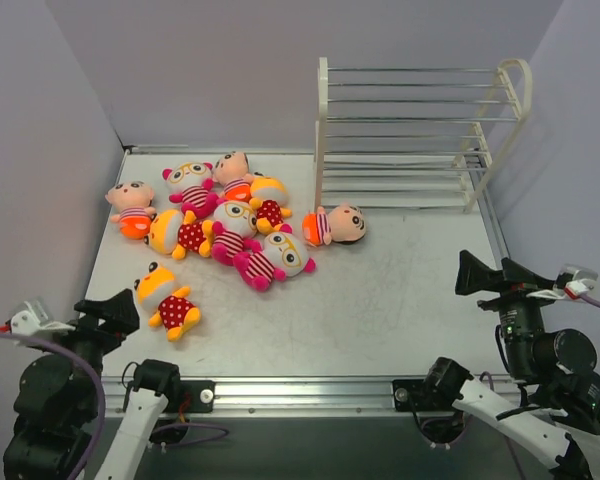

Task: Place and organize the stuffed toys onto the shelf
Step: Grab a stuffed toy with the left arm

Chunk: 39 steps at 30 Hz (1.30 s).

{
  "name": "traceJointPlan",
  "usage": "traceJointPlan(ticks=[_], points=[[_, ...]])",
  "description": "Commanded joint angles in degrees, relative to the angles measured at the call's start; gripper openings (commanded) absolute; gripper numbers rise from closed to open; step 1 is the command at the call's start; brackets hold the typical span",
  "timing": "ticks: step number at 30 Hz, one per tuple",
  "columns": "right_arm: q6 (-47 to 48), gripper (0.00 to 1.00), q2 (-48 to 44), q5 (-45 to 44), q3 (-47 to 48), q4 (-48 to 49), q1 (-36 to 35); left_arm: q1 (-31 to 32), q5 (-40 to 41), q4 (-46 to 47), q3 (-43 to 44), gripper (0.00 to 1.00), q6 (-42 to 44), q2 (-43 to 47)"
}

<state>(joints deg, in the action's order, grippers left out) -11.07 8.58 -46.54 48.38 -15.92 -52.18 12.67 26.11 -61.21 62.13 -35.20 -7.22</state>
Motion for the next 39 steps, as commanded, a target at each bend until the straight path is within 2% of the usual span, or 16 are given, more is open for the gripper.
traceJointPlan(ticks=[1, 7, 11, 14, 18, 19, 21, 22, 25, 28, 33, 39], points=[[-0.45, 1.00, 4.95, 4.61, 2.50, 3.09, -0.11, 0.17, -5.88, 1.62, 0.27, 0.94, -0.13, -10.49], [-1.41, 1.00, 12.15, 10.58, 2.07, 5.37, -0.02, 0.08, -13.88, 3.54, -1.21, 0.94, -1.45, -27.28], [-3.76, 1.00, 16.37, 17.53, 0.32, 8.36, -0.11, -0.36, -15.38, 7.68, -4.55, 0.94, -3.29, -34.07], [-5.45, 1.00, 18.93, 23.68, -2.14, 11.96, -0.11, -3.60, -18.37, 10.06, -5.96, 0.94, -3.56, -38.21], [-9.14, 1.00, 21.65, 30.53, -5.48, 17.31, -0.11, -12.56, -21.61, 11.20, -7.63, 0.94, -1.54, -40.41], [-9.49, 1.00, 22.00, 31.16, -6.01, 18.11, -0.11, -18.93, -22.67, 11.29, -8.07, 0.94, -0.32, -40.94], [-10.37, 1.00, 22.70, 32.48, -7.68, 19.43, -0.11, -23.98, -25.56, 11.81, -9.47, 0.94, 1.18, -41.55], [-10.81, 1.00, 22.97, 33.35, -8.21, 20.57, -0.02, -29.57, -26.89, 11.99, -9.83, 0.94, 2.67, -42.34], [-10.73, 1.00, 23.41, 34.59, -9.53, 22.07, -0.11, -36.38, -32.17, 14.18, -12.29, 0.94, 3.30, -43.57], [-10.46, 1.00, 23.33, 35.20, -10.23, 22.69, -0.11, -37.53, -32.08, 17.87, -15.88, 0.94, 1.90, -45.41], [-9.15, 1.00, 22.45, 36.26, -11.11, 23.13, -0.02, -43.42, -38.05, 26.12, -21.51, 0.94, -0.65, -45.95], [-7.48, 1.00, 21.57, 36.79, -11.90, 22.69, -0.11, -43.60, -40.25, 32.72, -26.53, 0.96, -3.12, -48.66]])
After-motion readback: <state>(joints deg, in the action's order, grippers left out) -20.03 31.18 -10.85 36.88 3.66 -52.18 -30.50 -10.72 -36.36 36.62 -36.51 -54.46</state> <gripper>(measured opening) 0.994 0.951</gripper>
